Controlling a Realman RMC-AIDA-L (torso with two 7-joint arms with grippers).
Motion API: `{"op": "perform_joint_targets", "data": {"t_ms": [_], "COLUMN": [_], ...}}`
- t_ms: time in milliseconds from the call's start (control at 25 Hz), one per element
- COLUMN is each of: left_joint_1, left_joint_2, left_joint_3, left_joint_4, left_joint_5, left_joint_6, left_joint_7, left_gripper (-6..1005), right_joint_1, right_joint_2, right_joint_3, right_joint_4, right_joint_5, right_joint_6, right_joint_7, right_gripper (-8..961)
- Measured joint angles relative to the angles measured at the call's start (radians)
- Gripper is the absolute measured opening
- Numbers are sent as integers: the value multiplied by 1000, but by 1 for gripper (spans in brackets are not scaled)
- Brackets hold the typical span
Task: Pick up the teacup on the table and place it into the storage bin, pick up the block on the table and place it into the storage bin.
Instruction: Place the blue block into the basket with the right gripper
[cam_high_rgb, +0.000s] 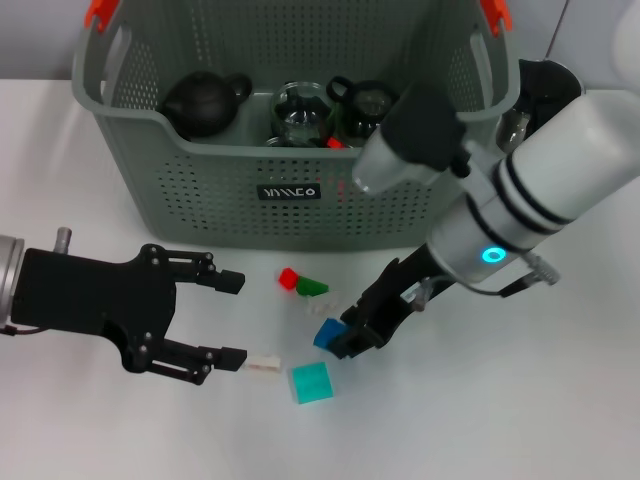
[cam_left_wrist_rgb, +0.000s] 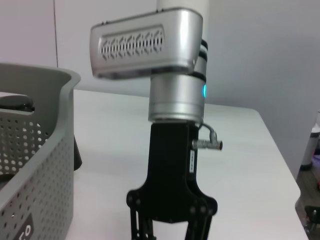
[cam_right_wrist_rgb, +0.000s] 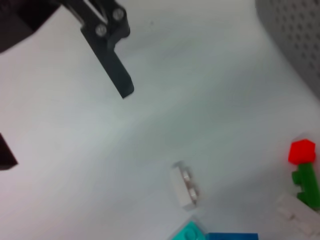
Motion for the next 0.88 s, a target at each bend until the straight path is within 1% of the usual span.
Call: {"op": "perform_joint_targets", "data": {"t_ms": [200, 400, 560, 680, 880], "left_joint_1": [7, 12, 17, 17, 17], "left_joint_2": [-1, -2, -7, -9, -14], "left_joint_3": [-4, -14, -14, -16, -21], "left_joint_4": [0, -1, -2, -3, -3], "left_joint_5": [-18, -25, -26, -26, -36], "left_joint_6": [13, 24, 29, 31, 32], "left_joint_7": [-5, -11, -14, -14, -14], "left_gripper": [814, 814, 814, 814, 813], "right_joint_1": [-43, -78, -88, -88, -64], "right_joint_2": [-1, -3, -3, 0, -2], "right_joint_3": [93, 206, 320, 415, 510], "right_joint_4": [-118, -258, -355, -439, -498], "right_joint_5": [-44, -61, -55, -48, -17], "right_joint_6": [-85, -185, -253, -295, -270], "right_joint_7": [-4, -18, -40, -48, -52], "right_gripper": [427, 426, 426, 426, 427]}}
